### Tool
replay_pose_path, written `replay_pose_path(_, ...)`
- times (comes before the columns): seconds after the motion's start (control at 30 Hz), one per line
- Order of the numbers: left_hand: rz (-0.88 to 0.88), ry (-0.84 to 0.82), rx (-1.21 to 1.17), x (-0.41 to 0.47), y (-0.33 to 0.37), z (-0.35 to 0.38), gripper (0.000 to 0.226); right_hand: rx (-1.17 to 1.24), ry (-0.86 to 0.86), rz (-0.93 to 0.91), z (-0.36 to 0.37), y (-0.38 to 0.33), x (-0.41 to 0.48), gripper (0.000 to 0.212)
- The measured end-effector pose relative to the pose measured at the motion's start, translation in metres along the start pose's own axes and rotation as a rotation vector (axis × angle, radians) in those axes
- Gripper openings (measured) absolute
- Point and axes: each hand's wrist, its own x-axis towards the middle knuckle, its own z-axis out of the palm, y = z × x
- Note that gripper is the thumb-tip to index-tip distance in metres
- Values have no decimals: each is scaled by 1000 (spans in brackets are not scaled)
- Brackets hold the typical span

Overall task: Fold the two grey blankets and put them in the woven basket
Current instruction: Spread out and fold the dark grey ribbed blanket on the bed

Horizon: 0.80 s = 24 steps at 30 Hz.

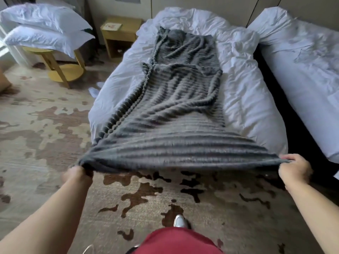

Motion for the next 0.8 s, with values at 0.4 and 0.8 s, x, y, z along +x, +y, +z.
replay_pose_path(0.4, 4, -310, -413, -20, 4, -40, 12, 427, 25, 255, -10, 2, -39, 43)
replay_pose_path(0.8, -115, -220, -181, 3, -43, -42, 19, -5, -35, 289, -17, 62, -69, 32)
